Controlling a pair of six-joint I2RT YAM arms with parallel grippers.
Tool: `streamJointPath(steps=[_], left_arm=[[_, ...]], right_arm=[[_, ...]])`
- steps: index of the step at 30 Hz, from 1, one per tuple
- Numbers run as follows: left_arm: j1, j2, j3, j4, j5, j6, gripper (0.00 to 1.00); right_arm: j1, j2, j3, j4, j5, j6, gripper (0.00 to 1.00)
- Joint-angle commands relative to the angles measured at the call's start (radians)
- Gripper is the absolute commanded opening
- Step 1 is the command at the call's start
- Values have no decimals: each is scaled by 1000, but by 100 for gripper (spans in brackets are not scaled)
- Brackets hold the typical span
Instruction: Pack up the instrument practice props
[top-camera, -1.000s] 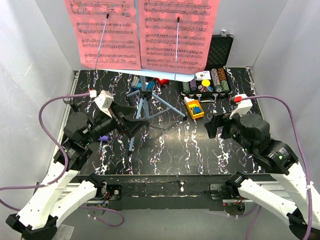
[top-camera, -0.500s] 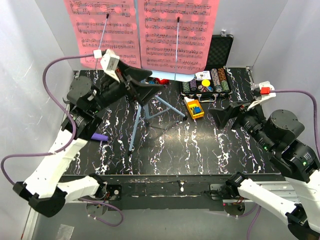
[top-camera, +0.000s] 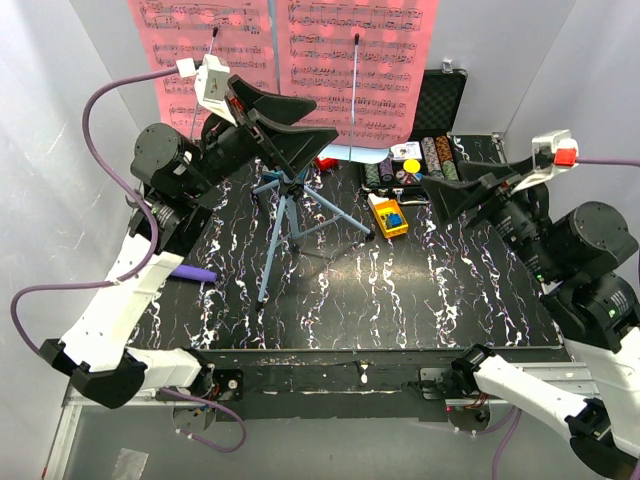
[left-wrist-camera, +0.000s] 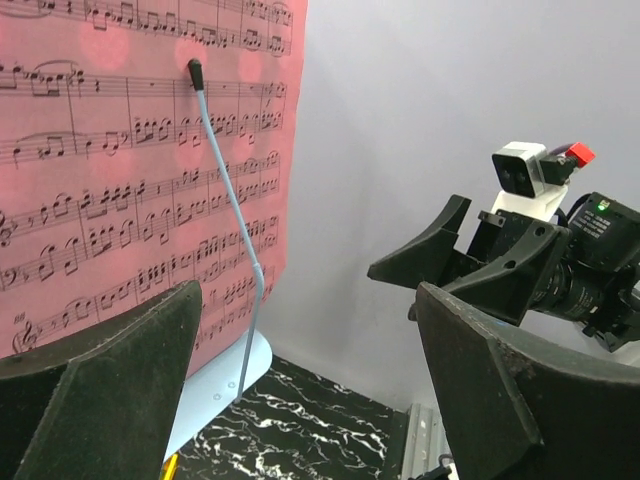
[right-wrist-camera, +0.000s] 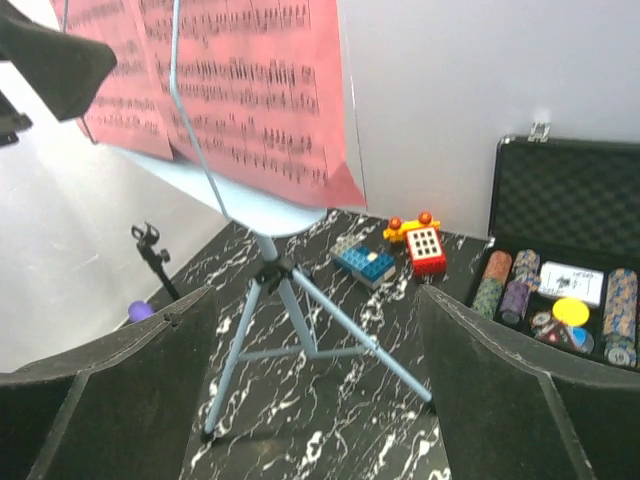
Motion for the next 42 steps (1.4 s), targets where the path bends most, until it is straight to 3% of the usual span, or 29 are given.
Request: streamJointPath(steps=[1,6,12,18,28,42], left_arm=[[-10,37,63,15,33,-34,88],[-11,69,109,-15,41,-33,89],[-11,51,89,-17,20,-10,90],[-11,51,86,-17,24,-5,91],[-10,49,50,9,-2,-17,92],[-11,97,91,57,41,-92,91]], right_arm=[[-43,78,73,123,-37,-41,87],[-221,115,59,203,-261,54,89],[-309,169,67,274,-440,143,91],[-506,187,-22,511,-686,376,89],[-603,311,-50,804,-928,576,84],[-560,373,-18,820,-976,605,73]])
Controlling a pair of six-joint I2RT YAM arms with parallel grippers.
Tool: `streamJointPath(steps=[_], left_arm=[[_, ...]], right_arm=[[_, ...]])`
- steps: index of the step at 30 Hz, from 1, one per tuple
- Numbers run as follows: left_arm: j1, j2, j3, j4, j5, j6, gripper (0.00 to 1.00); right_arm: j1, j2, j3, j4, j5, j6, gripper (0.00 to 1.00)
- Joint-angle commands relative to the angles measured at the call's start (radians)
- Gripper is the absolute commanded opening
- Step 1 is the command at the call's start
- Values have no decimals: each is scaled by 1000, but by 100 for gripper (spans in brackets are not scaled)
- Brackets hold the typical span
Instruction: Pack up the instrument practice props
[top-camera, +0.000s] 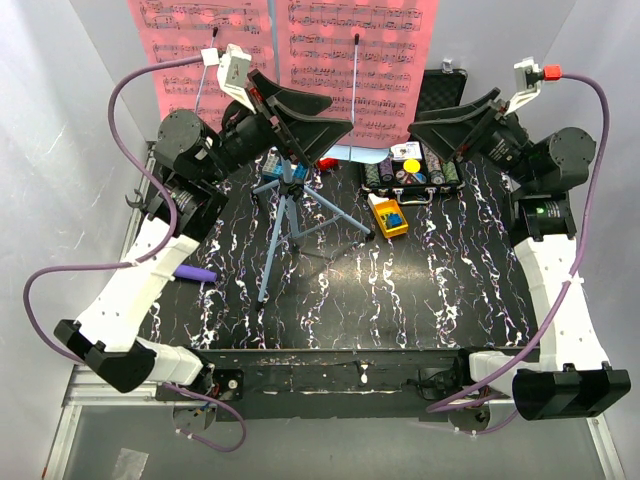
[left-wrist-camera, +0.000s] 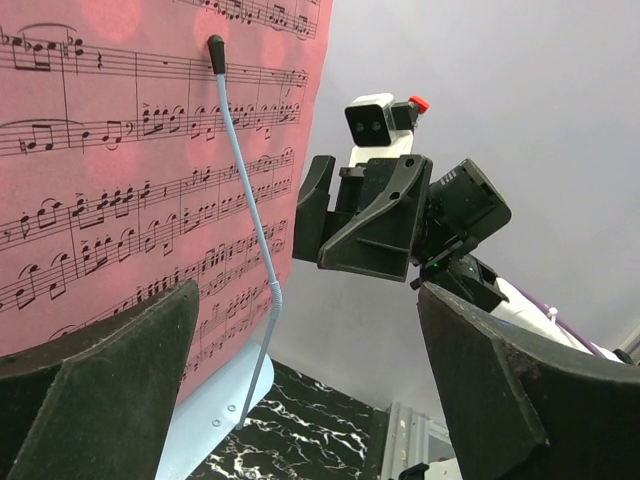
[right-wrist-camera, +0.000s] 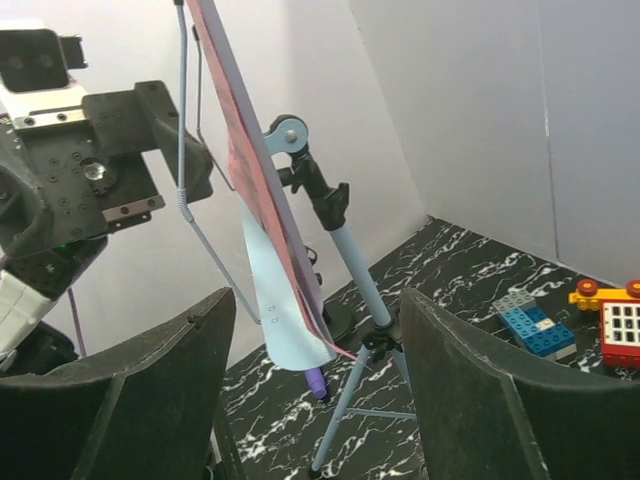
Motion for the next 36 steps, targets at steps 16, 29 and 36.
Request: streamJointPath(steps=[16,29,36], left_arm=[[-9,23,54,34,34,-52,91],[-14,61,77,32,43,-63,88],[-17,87,99,41,52,-69,83]], right_arm=[[82,25,63,4,-25,-20,33],[93,16,70,-20,-29,-24,1],[98,16,75,-26,-33,-26,1]])
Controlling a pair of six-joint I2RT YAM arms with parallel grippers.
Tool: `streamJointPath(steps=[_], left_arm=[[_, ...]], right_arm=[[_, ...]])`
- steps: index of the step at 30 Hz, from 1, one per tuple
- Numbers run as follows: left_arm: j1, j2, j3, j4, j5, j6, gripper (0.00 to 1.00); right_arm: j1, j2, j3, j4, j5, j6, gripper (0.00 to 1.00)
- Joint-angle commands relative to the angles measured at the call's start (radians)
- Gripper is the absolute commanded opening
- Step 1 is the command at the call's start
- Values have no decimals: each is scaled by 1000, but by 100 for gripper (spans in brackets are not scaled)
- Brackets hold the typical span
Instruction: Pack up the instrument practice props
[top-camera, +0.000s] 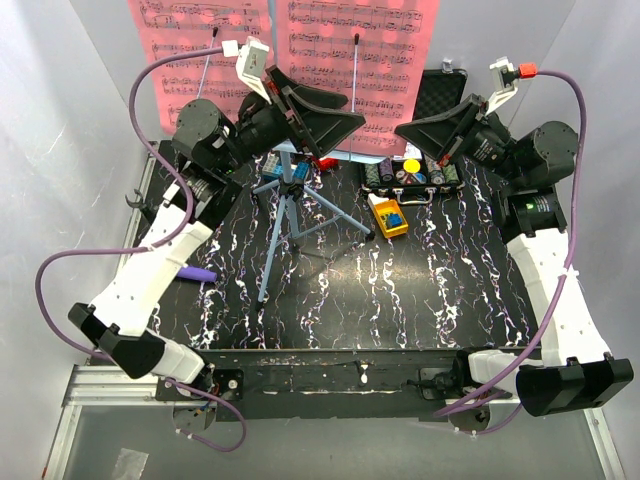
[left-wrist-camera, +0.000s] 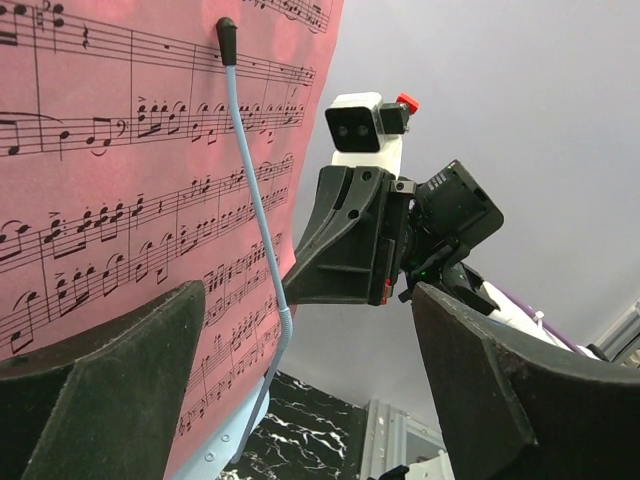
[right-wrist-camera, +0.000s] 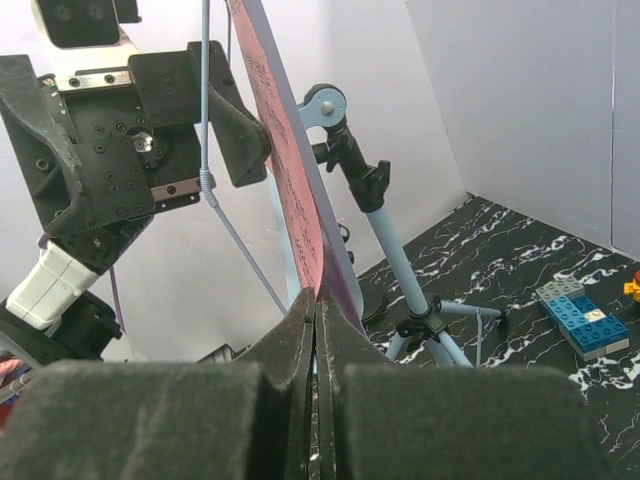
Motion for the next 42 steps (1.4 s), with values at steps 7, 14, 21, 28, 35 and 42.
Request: streamJointPath(steps=[7,14,21,28,35,42], left_arm=[[-17,23,62,54,38,-25,73],[-29,45,73,65,44,-20,64],[-37,56,71,71,40,-10,47],[-45,42,53,98,34,6,17],[-52,22,33,97,17,29,6],[-51,-16,2,88,-12,61,2]], right_arm=[[13,-13,61,-10,-8,-20,1],[14,-14,64,-19,-3,-27,1],[13,-13,65,-21,-2,-28,1],[14,-13,67,-24,0,-28,1],[14,-28,62,-39,9,-39,1],[13,-82,79,-109,50,-91,1]])
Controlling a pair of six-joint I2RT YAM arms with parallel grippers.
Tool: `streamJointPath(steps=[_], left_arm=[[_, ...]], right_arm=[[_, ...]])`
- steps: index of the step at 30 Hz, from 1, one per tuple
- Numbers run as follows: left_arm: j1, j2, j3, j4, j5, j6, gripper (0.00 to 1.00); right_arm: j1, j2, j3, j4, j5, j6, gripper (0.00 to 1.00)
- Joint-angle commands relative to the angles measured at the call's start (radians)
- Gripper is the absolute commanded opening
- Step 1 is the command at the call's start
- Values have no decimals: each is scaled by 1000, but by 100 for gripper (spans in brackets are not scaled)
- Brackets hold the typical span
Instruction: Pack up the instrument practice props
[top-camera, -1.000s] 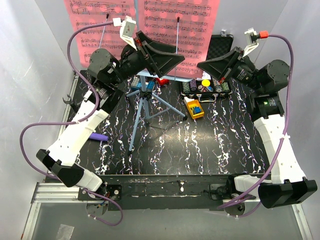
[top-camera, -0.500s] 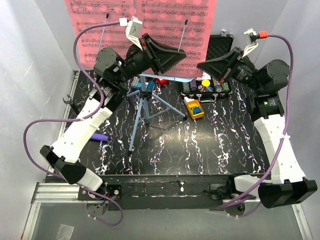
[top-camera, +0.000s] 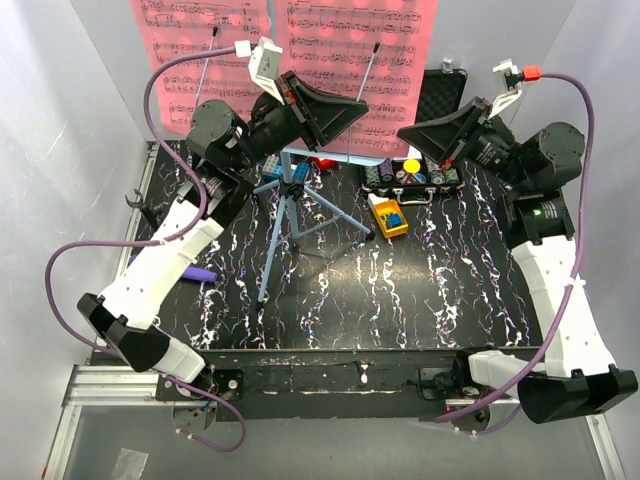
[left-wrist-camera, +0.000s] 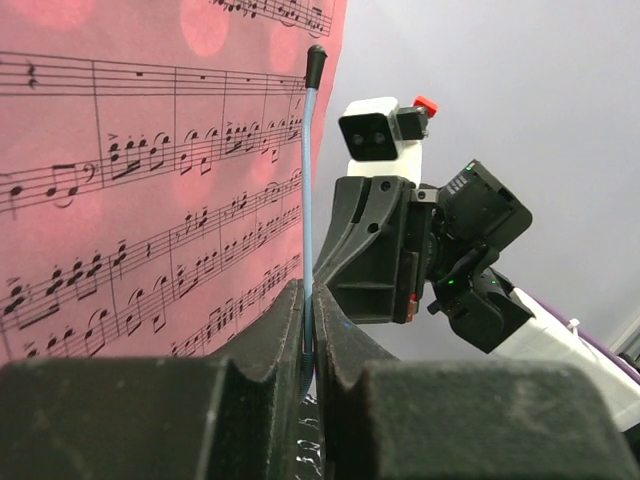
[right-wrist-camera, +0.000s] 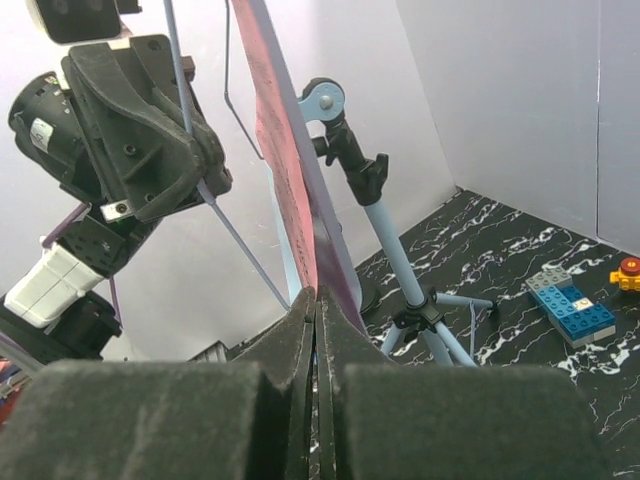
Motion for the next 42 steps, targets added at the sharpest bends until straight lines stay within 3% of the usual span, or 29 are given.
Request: streamJointPath(steps=[1,10,23,36,42], left_arm=[[-16,-79,-18,21,-7,32,2],[-16,-137,-74,27,-33,53,0],[-16,-238,-181,-26,-112,119,0],[-14,-240,-278,-66,-166,159,0],[-14,-211,-304,-54,-166,152,4]], right_arm=[[3,-69,56,-27,37,-47,1],[-8,-150,49,-113,78,-90,1],[-10,-411,-29,-445,301,-286,1],[1,-542,-115,-544,355,-331,1],[6,-594,-166,-578,367,-335,1]])
